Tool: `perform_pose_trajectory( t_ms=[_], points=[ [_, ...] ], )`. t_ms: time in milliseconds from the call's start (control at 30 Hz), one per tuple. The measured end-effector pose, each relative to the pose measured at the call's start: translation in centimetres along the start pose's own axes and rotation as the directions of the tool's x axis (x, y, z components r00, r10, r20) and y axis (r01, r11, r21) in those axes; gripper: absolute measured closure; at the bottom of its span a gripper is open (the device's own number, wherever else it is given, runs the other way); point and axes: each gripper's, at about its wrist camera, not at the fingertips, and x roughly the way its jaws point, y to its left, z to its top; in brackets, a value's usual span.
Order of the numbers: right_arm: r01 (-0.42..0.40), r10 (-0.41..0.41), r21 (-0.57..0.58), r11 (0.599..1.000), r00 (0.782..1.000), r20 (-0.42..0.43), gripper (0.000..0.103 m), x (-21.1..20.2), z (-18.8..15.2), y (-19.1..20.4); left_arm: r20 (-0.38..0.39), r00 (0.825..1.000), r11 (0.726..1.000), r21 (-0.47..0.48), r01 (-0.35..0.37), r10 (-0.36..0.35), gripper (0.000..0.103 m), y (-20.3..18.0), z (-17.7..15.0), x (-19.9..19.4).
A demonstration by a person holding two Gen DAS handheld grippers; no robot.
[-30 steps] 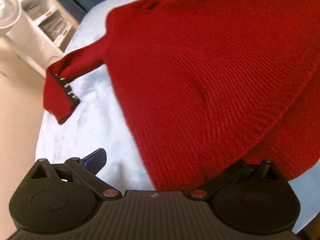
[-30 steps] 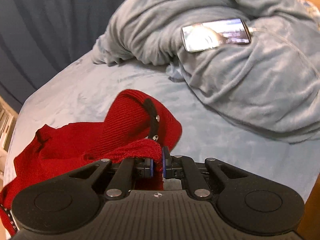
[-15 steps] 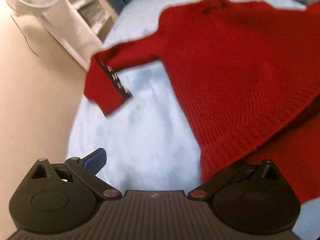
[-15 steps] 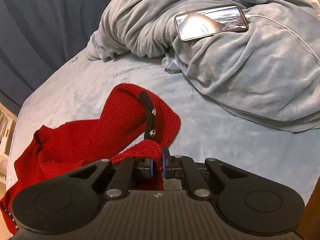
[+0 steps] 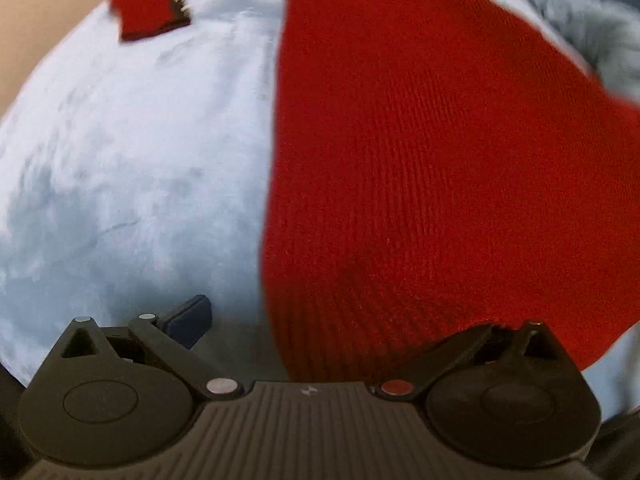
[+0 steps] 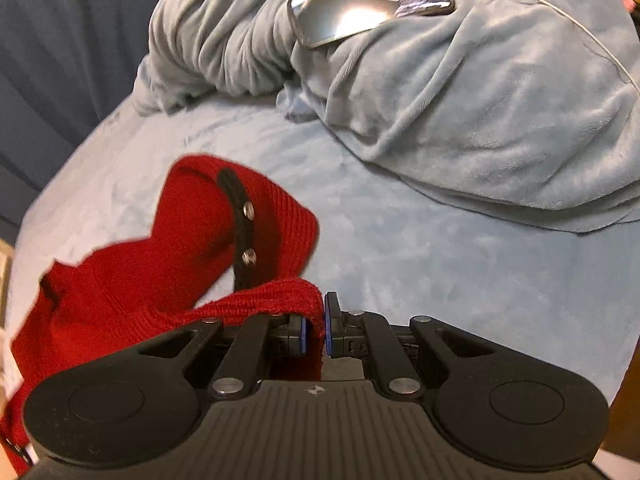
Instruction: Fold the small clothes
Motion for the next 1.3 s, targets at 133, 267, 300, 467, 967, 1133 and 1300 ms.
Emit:
perform_pose_trajectory(
  t_ms=[133, 267, 300, 467, 967, 1133, 1300],
  points=[
    [-0.002, 0.002, -0.089, 0.996, 1.000, -0.007, 0.095, 0.1, -0.7, 0.0, 0.086, 0.995, 0.995, 0.079, -0.060, 0.053, 0.068, -0.5, -1.7, -1.4],
    [-0.010, -0.014, -0.205, 0.979, 0.993, -0.114, 0.095, 0.8, -2.5, -0.2, 0.151, 0.986, 0.979, 0.181, -0.096, 0.069, 0.092, 0.7, -1.0, -4.4],
    [-0.013, -0.020, -0.234, 0.972, 0.990, -0.138, 0.095, 0.6, -3.2, -0.2, 0.200, 0.976, 0.969, 0.209, -0.130, 0.088, 0.092, 1.3, -0.7, -5.6],
    [-0.057, 0.014, -0.470, 0.881, 0.995, -0.095, 0.096, -5.8, -7.7, 1.5, 0.383, 0.914, 0.940, 0.245, -0.238, 0.132, 0.099, 6.3, 0.0, -12.8],
    [0.012, -0.144, -0.793, 0.609, 0.985, -0.096, 0.096, -9.5, -19.4, 3.9, 0.321, 0.930, 0.910, 0.307, -0.279, 0.177, 0.099, 12.3, -6.9, -10.0],
    [0.047, -0.133, -0.800, 0.598, 0.990, -0.041, 0.096, -11.7, -18.3, 3.8, 0.339, 0.933, 0.925, 0.303, -0.230, 0.121, 0.099, 13.4, -6.9, -12.0],
    [-0.009, -0.235, -0.812, 0.584, 0.955, -0.179, 0.094, -8.4, -21.4, 2.2, 0.251, 0.953, 0.905, 0.343, -0.250, 0.169, 0.088, 13.2, -8.2, -8.8]
  ],
)
